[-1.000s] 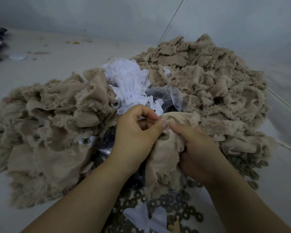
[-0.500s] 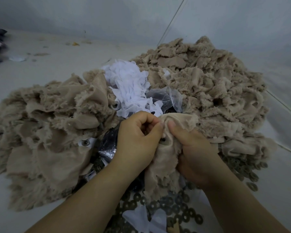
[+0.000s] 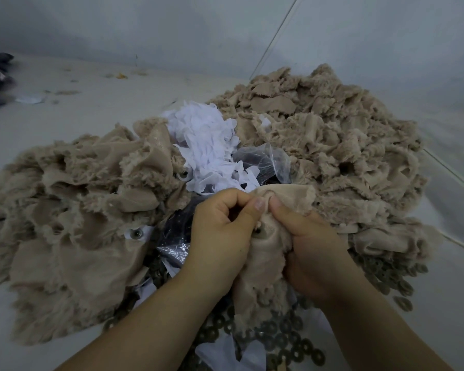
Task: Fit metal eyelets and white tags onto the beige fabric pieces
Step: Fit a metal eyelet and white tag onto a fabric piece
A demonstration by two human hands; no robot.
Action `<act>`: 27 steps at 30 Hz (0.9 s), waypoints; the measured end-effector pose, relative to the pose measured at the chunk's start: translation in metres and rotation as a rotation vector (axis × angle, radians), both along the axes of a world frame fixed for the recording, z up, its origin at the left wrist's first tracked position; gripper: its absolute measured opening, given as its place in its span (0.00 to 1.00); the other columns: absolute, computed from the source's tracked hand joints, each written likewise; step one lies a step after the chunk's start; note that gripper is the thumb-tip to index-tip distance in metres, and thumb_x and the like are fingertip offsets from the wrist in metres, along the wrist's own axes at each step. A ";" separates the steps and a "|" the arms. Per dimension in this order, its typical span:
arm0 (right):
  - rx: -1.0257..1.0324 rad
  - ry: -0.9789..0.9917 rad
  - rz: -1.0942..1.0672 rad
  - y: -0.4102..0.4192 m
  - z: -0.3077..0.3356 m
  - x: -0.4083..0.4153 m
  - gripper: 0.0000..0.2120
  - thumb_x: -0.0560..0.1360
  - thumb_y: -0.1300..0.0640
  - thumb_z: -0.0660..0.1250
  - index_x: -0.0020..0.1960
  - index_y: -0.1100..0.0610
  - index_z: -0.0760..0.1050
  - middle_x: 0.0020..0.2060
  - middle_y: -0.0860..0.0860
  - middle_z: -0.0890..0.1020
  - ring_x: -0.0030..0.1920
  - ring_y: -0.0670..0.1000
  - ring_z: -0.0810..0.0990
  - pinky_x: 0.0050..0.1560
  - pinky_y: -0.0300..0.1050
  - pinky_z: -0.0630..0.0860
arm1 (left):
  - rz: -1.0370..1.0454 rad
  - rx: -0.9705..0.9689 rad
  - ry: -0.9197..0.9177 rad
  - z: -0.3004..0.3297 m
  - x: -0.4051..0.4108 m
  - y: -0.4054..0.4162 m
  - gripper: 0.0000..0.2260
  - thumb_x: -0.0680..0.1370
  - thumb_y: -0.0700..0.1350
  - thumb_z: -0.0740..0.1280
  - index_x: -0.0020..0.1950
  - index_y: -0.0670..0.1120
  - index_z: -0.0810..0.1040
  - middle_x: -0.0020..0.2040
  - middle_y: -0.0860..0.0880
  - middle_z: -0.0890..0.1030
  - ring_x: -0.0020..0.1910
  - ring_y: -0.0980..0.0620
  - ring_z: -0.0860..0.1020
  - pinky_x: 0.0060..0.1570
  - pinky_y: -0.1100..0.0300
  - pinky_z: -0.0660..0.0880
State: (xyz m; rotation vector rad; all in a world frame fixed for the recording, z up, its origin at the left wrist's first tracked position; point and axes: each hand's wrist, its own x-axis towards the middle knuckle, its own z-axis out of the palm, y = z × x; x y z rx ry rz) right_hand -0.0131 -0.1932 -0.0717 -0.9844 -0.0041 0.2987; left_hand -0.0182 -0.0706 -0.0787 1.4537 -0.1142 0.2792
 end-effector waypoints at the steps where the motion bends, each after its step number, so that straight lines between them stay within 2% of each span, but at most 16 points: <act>1: -0.021 -0.014 -0.002 0.000 0.000 0.000 0.17 0.77 0.55 0.66 0.58 0.68 0.79 0.54 0.67 0.83 0.54 0.63 0.84 0.51 0.53 0.82 | 0.000 0.003 -0.002 0.000 0.000 0.000 0.10 0.78 0.43 0.70 0.35 0.46 0.80 0.32 0.47 0.80 0.32 0.53 0.77 0.37 0.55 0.77; 4: -0.128 -0.047 -0.057 -0.003 -0.001 0.001 0.20 0.75 0.51 0.68 0.57 0.67 0.80 0.52 0.66 0.84 0.54 0.64 0.84 0.53 0.56 0.82 | 0.010 0.033 -0.015 -0.002 0.000 -0.002 0.12 0.78 0.40 0.69 0.35 0.45 0.80 0.31 0.48 0.80 0.32 0.54 0.77 0.36 0.58 0.76; 8: -0.215 -0.045 -0.124 -0.001 -0.003 0.001 0.20 0.75 0.46 0.67 0.49 0.63 0.84 0.47 0.64 0.85 0.48 0.61 0.86 0.43 0.49 0.83 | 0.053 0.014 0.005 -0.002 -0.001 -0.005 0.13 0.78 0.39 0.69 0.33 0.46 0.78 0.29 0.50 0.78 0.30 0.56 0.75 0.35 0.59 0.75; 11: -0.192 -0.054 -0.109 -0.001 -0.003 0.000 0.20 0.77 0.46 0.66 0.48 0.63 0.84 0.47 0.64 0.85 0.48 0.61 0.86 0.42 0.48 0.83 | 0.073 -0.067 0.047 -0.001 -0.001 -0.005 0.15 0.78 0.39 0.69 0.32 0.48 0.78 0.29 0.50 0.78 0.30 0.56 0.75 0.36 0.58 0.75; 15: -0.341 -0.137 -0.193 -0.003 -0.004 0.000 0.24 0.72 0.41 0.67 0.47 0.63 0.83 0.44 0.63 0.86 0.46 0.63 0.86 0.43 0.55 0.84 | 0.064 -0.037 0.022 -0.001 -0.003 -0.007 0.15 0.78 0.39 0.69 0.32 0.48 0.78 0.28 0.52 0.77 0.29 0.58 0.74 0.33 0.63 0.74; 19: -0.476 -0.174 -0.258 -0.003 -0.005 0.001 0.32 0.68 0.36 0.65 0.45 0.67 0.79 0.41 0.67 0.84 0.44 0.68 0.83 0.41 0.59 0.82 | 0.048 -0.023 0.011 -0.002 -0.003 -0.008 0.14 0.79 0.39 0.68 0.33 0.46 0.78 0.28 0.51 0.77 0.29 0.57 0.73 0.32 0.61 0.74; 21: -0.382 -0.085 -0.191 -0.005 -0.007 0.003 0.32 0.68 0.36 0.66 0.48 0.66 0.81 0.43 0.65 0.85 0.45 0.65 0.85 0.44 0.58 0.84 | 0.048 -0.036 0.020 -0.003 -0.003 -0.009 0.14 0.79 0.39 0.68 0.32 0.47 0.78 0.28 0.52 0.77 0.29 0.58 0.74 0.32 0.62 0.74; 23: -0.202 0.012 -0.097 -0.004 -0.005 0.004 0.30 0.70 0.38 0.66 0.54 0.64 0.81 0.49 0.65 0.85 0.51 0.62 0.85 0.50 0.56 0.82 | 0.052 -0.045 0.033 -0.004 -0.002 -0.009 0.15 0.79 0.40 0.68 0.31 0.49 0.78 0.28 0.53 0.77 0.29 0.58 0.74 0.33 0.62 0.74; 24: -0.135 0.030 -0.065 -0.005 -0.006 0.005 0.29 0.72 0.39 0.65 0.55 0.65 0.81 0.50 0.64 0.85 0.51 0.61 0.85 0.49 0.54 0.82 | 0.065 -0.047 0.035 -0.004 -0.002 -0.008 0.16 0.79 0.40 0.68 0.31 0.49 0.78 0.28 0.53 0.77 0.29 0.58 0.74 0.33 0.62 0.74; 25: -0.079 0.034 -0.048 -0.005 -0.006 0.006 0.28 0.73 0.40 0.65 0.54 0.64 0.81 0.47 0.63 0.86 0.47 0.59 0.86 0.44 0.50 0.83 | 0.091 -0.058 0.034 -0.003 0.000 -0.007 0.16 0.79 0.40 0.68 0.31 0.50 0.78 0.28 0.53 0.77 0.29 0.58 0.74 0.33 0.63 0.73; 26: -0.032 0.032 -0.048 -0.006 -0.004 0.007 0.24 0.73 0.41 0.64 0.48 0.63 0.83 0.39 0.58 0.86 0.38 0.54 0.86 0.35 0.44 0.82 | 0.123 -0.086 0.036 -0.003 0.002 -0.004 0.16 0.79 0.40 0.68 0.31 0.50 0.78 0.28 0.54 0.76 0.29 0.58 0.73 0.34 0.63 0.72; 27: 0.011 0.034 -0.064 -0.008 -0.002 0.009 0.21 0.73 0.42 0.65 0.38 0.60 0.82 0.29 0.52 0.82 0.27 0.47 0.81 0.25 0.37 0.76 | 0.149 -0.124 0.042 -0.003 0.006 0.000 0.16 0.79 0.40 0.68 0.31 0.49 0.78 0.28 0.53 0.75 0.30 0.58 0.72 0.34 0.62 0.71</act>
